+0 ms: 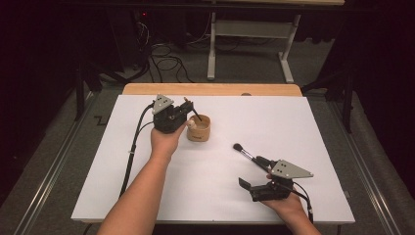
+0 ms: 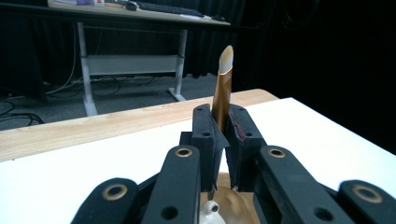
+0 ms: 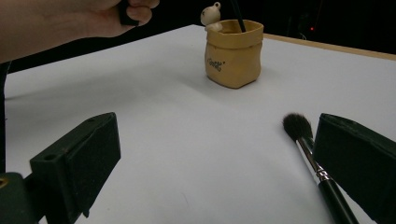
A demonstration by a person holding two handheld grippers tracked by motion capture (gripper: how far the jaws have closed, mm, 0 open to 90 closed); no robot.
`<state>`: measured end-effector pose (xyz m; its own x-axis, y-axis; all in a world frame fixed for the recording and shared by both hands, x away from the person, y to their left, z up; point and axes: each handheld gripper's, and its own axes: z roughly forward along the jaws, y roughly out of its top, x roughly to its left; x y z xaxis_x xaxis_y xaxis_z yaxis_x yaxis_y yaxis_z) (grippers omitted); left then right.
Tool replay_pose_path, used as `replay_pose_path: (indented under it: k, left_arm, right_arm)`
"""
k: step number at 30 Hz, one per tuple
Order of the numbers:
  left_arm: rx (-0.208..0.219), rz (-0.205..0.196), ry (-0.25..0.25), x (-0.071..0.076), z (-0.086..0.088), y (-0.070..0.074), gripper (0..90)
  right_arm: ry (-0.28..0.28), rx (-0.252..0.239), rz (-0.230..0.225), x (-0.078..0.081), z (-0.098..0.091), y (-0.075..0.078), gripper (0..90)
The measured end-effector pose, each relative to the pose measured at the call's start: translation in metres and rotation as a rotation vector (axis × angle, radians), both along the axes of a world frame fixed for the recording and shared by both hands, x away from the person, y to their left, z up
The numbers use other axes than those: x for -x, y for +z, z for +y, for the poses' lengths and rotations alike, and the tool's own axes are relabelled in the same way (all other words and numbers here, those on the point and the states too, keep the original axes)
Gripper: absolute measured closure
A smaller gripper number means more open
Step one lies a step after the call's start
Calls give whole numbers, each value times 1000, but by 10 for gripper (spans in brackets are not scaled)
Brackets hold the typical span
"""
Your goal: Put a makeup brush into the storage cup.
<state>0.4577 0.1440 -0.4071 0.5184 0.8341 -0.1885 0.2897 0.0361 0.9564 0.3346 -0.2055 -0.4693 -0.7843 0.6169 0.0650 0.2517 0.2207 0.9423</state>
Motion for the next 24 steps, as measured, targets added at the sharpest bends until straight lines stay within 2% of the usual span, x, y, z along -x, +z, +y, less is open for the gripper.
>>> replay_pose_path:
  k: [10,14,24]
  left_arm:
    - [-8,28,4,-1,2,-10,828]
    - [6,45,12,-1,7,-17,827]
    - [-7,55,17,-1,7,-24,825]
  right_arm:
    - [0,1,1,0,0,0,20]
    - [-4,-2,7,0,0,0,21]
    - [1,4,4,-1,1,-1,20]
